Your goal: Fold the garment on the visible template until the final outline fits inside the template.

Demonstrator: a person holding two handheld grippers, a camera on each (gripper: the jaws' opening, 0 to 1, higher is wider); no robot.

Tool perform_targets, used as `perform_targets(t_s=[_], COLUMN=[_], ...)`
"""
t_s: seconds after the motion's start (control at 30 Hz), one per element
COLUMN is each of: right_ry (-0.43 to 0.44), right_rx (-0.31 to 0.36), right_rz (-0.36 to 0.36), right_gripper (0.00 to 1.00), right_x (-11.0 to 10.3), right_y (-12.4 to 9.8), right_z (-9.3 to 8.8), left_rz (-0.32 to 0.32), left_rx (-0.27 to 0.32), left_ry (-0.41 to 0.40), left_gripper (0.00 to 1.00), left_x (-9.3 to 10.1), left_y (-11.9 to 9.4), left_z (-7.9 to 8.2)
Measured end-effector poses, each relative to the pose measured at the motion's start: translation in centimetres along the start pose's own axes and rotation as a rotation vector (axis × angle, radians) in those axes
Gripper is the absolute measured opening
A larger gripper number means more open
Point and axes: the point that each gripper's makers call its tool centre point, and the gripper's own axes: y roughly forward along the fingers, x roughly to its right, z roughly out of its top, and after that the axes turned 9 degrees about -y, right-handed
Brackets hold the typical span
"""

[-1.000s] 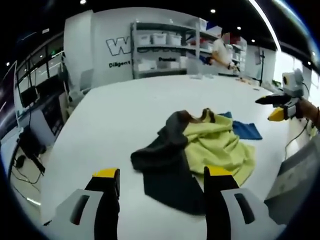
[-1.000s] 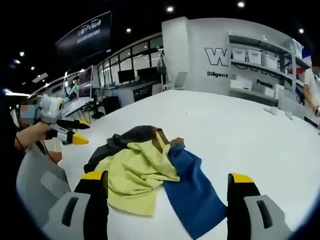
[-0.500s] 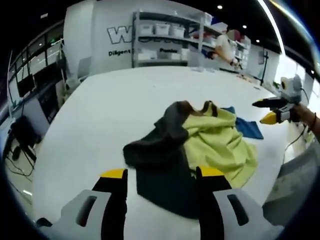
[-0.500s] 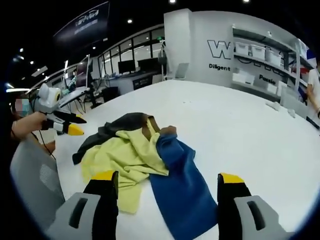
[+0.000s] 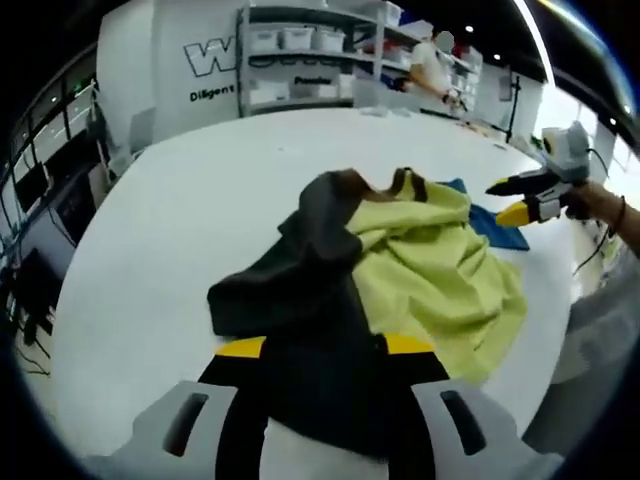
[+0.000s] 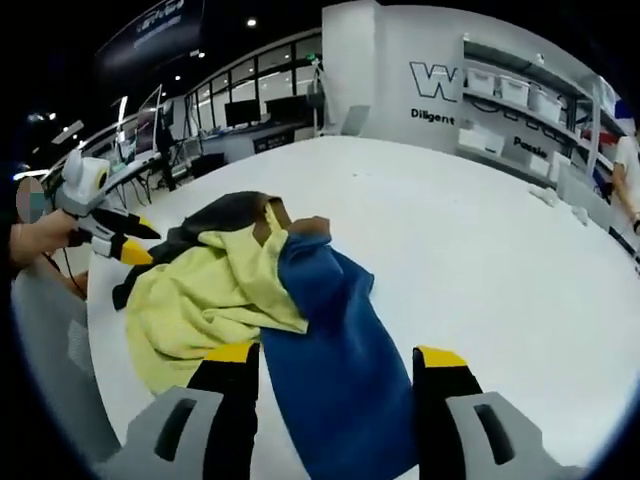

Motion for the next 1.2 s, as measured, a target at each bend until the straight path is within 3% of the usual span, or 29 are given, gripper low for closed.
perform_targets(t_s=[0.17,0.3,0.4,0.6,0.87,0.93,1.0,1.2], right_ry=[-0.008,0.001,-0.012,-0.011,-0.065,-0.070,-0.115,-0.114], right_rx=[-0.022,-0.042,-0.057,-0.059,-0.066,-0.066,-0.074,-0.091], right_rz=[-0.004,-0.021,-0.037,-0.054,-0.086,-0.093,-0.103,-0.096], right_gripper=[0.55,0.48,0.46,0.38,0.09,0.01,0.00,0.00], right_x=[0.1,0.6,0.9,1.4,1.7,1.9,2.4,2.6], right_y=[0.8,1.2,1.4,1.6,1.9,2.0,2.0,2.0], right_z=[-0.9,-1.8,-2.3,-2.4,-2.2,-2.1,-2.2,-2.2], left_rz=[-0.006,-0.013,-0.001,0.001,-0.003,-0.006,-0.009,0.020], left_rx=[-0.027,-0.025,-0.024,-0.011,-0.006,-0.007,-0.009,-0.008], left_ry=[0.011,-0.027,-0.040,-0.040,-0.041,-0.040,-0.041,-0.021], left_gripper=[0.34,0.30,0.33,0.22,0.01,0.00,0.00,0.00], left_x=[0.2,0.1,-0.3,-0.6,-0.5,-0.5,-0.5,-1.3], left_y=[0.7,0.9,1.1,1.1,1.3,1.3,1.3,0.7], left_z=[-0.5,-0.8,-1.1,-1.0,-1.0,-1.1,-1.1,-0.8])
